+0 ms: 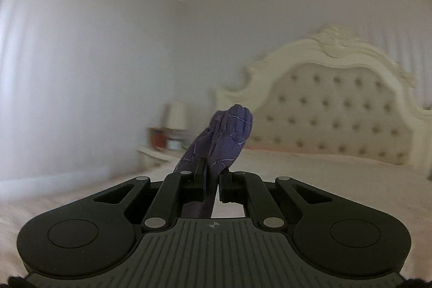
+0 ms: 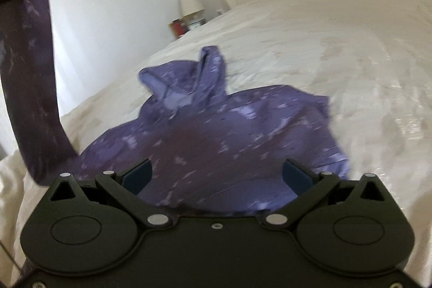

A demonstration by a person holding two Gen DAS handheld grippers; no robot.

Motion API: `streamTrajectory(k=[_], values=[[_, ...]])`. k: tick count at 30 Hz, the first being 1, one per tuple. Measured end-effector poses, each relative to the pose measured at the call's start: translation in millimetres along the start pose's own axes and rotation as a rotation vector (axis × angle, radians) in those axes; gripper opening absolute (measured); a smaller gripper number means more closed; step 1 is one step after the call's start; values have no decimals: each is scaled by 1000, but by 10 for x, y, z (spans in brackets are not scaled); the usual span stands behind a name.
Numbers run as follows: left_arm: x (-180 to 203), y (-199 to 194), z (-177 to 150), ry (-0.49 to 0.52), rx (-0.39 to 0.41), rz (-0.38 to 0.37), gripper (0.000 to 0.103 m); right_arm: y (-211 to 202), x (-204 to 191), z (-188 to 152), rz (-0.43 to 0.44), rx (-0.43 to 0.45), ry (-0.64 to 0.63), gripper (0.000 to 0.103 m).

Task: Fold large clothes
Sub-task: 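Fold the held sleeve across the jacket body with the left gripper, release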

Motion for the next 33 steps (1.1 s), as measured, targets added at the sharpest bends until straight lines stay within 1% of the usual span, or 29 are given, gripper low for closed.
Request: streamTrajectory(k=[3,8,10,13,16,17,18,19,21,22,23,24,26,28,29,31,33], values=[[225,147,-322,-41,-48,-55,7,-5,118,68,-36,8,26,102],[441,294,-906,-102,-139,-110,7,-7,309,145,-94,10,70,102],[446,188,-1018,-113,-172,-129,7,0,370,157,-113,6,86,102],[462,90,-1171,-99,-215,-149,8,12,464,169,-138,-3,107,102],[534,142,-1279,-77,-264,-157,9,22,529,165,-154,-12,127,102],[533,154,-1302,-79,-287,-156,12,30,549,162,-160,-16,133,102],[528,164,-1315,-89,-304,-160,23,35,560,157,-164,-19,135,102],[547,146,-1339,-101,-309,-167,28,40,568,155,-167,-22,137,102],[543,64,-1358,-107,-303,-193,42,49,588,150,-173,-26,140,102],[562,37,-1346,-98,-292,-210,45,50,597,150,-175,-26,141,102],[561,-13,-1320,-83,-279,-227,51,48,607,147,-177,-25,142,102],[560,-65,-1302,-66,-269,-241,54,45,615,141,-180,-25,142,102],[552,-143,-1298,-35,-261,-256,56,54,624,131,-183,-27,143,102],[496,-219,-1330,-4,-269,-246,60,62,627,120,-177,-29,148,102],[454,-255,-1366,16,-282,-227,60,63,628,112,-172,-29,150,102],[332,-301,-1458,58,-322,-170,60,70,609,95,-147,-25,150,102],[130,-346,-1576,85,-376,-92,60,90,567,78,-111,-18,143,103]])
Point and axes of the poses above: each gripper's, at about its wrist camera, not at the fingertips, and y roughly the way its jaws point, x to its right, z to its top, the point moved 2 cm from there along y, roughly the way its jaws point, and after that the axes turned 14 degrees about x, right-handed, at the moved point
